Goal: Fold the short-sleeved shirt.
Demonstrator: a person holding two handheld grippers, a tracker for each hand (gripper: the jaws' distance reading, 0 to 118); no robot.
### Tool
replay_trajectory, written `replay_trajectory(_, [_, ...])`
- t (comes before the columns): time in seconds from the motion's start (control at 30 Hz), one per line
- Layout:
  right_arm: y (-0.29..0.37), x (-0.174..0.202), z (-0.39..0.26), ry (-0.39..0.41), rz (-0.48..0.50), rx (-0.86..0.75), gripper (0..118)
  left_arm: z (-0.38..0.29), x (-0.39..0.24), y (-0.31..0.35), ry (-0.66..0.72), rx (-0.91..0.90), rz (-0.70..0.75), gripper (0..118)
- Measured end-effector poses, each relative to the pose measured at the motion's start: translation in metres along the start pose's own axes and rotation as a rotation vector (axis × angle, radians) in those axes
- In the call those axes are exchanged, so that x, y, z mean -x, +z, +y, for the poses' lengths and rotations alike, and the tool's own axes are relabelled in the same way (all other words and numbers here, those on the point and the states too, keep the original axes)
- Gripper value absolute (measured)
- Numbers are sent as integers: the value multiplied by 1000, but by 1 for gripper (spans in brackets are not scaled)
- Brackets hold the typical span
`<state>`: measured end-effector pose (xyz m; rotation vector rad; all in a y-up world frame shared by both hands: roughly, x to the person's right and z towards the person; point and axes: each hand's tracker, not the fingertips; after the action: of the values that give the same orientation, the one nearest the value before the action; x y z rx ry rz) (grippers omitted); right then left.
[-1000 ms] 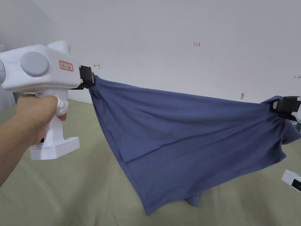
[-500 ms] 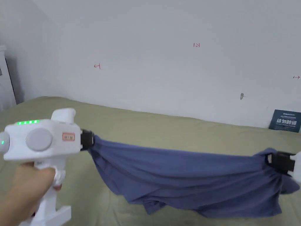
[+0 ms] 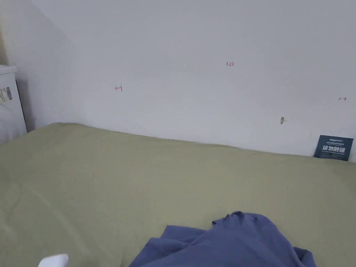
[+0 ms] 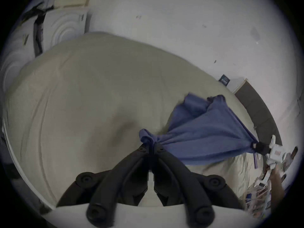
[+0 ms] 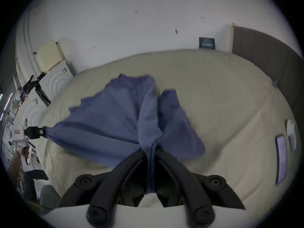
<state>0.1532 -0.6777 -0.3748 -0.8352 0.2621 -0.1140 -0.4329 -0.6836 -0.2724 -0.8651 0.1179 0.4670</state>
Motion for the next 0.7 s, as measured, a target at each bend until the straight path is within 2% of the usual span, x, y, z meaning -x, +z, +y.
replay_trajectory(0.17, [3, -5, -27, -110, -12, 55, 5, -35, 20, -3, 89, 104, 24, 6])
replay_trajectory(0.37, [18, 0, -33, -88, -27, 33, 6, -43, 15, 12, 87, 101, 13, 7])
replay_trajectory(0.4, [24, 4, -33, -83, -24, -2, 15, -41, 13, 16, 79, 91, 10, 17])
replay_trajectory(0.43, [32, 6, -32, -80, -27, -52, 35, -39, 10, 22, 65, 54, 10, 39])
replay_trajectory(0.47, [40, 6, -30, -82, -2, -97, 67, -39, 3, 30, 53, 7, -9, 74])
replay_trajectory(0.5, [51, 9, -27, -81, 33, -138, 108, -36, -2, 40, 38, -58, -31, 100])
replay_trajectory(0.53, [62, 13, -25, -74, 50, -176, 118, -33, -7, 51, 23, -144, -58, 101])
replay_trajectory(0.57, [79, 18, -23, -63, 45, -323, 114, -30, -16, 64, -10, -245, -72, 101])
replay_trajectory(0.6, [87, 25, -23, -40, 46, -329, 114, -30, -28, 77, -53, -327, -76, 101])
replay_trajectory(0.7, [116, 51, -22, 4, -45, -428, 115, -31, -61, 96, -201, -473, -13, 101])
